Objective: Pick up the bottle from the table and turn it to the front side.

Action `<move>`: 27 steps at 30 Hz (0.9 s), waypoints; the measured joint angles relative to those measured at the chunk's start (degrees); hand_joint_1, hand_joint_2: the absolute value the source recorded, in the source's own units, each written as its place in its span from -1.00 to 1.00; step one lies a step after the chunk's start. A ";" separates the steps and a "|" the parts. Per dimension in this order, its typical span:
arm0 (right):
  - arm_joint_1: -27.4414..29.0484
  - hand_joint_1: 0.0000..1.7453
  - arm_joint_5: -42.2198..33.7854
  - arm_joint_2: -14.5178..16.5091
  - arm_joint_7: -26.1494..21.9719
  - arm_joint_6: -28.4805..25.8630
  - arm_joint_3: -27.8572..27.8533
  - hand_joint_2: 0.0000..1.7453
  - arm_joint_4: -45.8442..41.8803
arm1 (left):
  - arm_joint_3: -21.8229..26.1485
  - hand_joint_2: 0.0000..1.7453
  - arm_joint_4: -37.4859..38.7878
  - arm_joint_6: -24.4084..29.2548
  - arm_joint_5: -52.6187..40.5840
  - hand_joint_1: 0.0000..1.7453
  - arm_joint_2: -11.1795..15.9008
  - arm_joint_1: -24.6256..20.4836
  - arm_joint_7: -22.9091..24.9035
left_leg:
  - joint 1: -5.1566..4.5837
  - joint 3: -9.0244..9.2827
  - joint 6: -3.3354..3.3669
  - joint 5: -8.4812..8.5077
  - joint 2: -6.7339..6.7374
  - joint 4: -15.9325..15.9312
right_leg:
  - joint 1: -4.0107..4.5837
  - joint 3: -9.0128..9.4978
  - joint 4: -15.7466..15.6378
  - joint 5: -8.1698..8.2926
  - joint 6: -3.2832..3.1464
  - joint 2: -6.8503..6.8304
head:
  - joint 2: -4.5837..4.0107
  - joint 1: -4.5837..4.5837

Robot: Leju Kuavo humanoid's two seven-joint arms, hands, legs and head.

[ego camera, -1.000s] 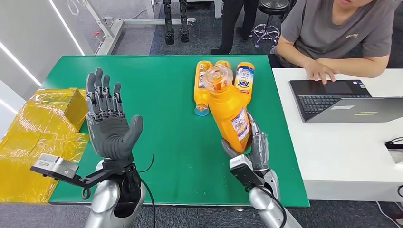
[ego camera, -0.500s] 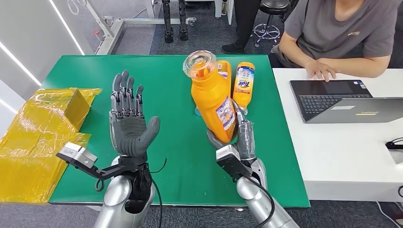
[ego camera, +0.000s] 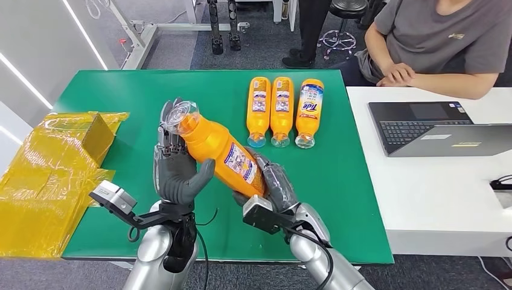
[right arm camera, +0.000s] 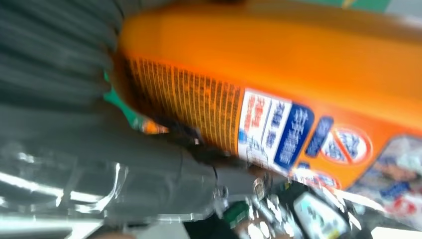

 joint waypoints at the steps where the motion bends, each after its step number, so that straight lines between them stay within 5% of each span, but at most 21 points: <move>1: -0.35 1.00 0.16 0.12 0.12 1.22 0.24 1.00 0.42 | 0.28 1.00 0.03 -0.03 0.02 -1.00 -0.01 0.08 0.00 | 0.00 0.00 0.00 0.00 0.00 0.00 | 0.00 0.00 0.00 0.00 0.00 0.00 | 0.00 0.00; 7: -3.29 1.00 1.05 1.17 0.66 6.55 1.49 1.00 3.56 | 2.02 1.00 0.05 -0.03 0.07 -1.00 -0.12 0.39 0.00 | 0.00 0.01 -0.01 0.01 -0.01 0.01 | 0.00 0.00 0.00 0.00 0.00 -0.01 | 0.00 0.00; 27: -6.58 1.00 1.96 2.34 0.34 10.16 3.10 1.00 7.71 | 4.14 1.00 0.05 0.13 0.11 -1.00 -0.17 0.73 0.00 | 0.00 0.01 -0.01 0.01 -0.01 0.01 | 0.00 0.00 0.00 0.00 0.00 0.00 | 0.00 -0.01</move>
